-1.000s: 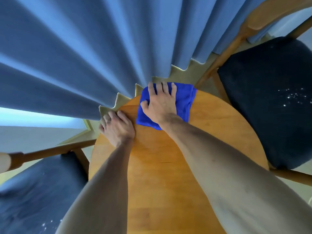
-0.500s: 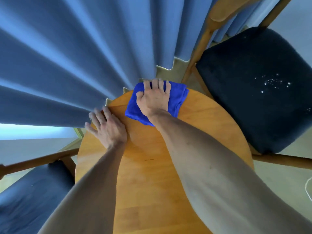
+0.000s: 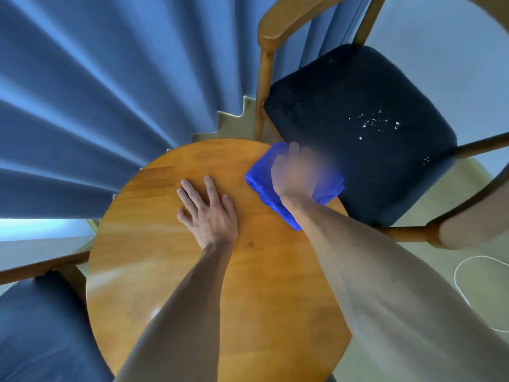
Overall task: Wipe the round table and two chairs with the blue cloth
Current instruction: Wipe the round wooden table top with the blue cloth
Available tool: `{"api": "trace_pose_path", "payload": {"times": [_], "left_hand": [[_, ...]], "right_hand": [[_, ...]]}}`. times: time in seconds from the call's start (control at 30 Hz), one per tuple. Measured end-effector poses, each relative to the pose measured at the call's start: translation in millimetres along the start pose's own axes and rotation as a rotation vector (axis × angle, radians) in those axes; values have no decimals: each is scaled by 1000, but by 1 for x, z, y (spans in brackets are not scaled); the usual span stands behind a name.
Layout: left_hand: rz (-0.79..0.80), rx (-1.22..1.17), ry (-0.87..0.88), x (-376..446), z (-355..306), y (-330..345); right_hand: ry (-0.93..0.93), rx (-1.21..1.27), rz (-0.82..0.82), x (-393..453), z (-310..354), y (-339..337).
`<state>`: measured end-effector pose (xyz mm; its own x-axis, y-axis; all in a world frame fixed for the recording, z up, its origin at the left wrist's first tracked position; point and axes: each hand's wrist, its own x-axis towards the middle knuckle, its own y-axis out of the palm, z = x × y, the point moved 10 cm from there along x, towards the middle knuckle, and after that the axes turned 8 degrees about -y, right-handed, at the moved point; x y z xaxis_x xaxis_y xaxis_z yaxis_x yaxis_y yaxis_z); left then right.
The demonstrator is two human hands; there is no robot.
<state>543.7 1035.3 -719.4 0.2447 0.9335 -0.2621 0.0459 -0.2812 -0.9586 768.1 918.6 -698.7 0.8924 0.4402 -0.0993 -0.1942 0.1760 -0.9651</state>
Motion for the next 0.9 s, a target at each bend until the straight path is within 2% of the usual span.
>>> {"api": "trace_pose_path", "payload": {"times": [0.17,0.5,0.77,0.9], "left_hand": [[75,64,-25,-56,-10,18],[85,30,-14,-69,-9,14],[63,24,117,-151,35,26],[75,24,113,-182,64,31]], "right_hand": [[60,14,22,-25,-51,-9],[284,70,-38,-98,-124,-19],[454,191,-53,-177,-172,-20],[525,261,-75,-227,-190,-19]]}}
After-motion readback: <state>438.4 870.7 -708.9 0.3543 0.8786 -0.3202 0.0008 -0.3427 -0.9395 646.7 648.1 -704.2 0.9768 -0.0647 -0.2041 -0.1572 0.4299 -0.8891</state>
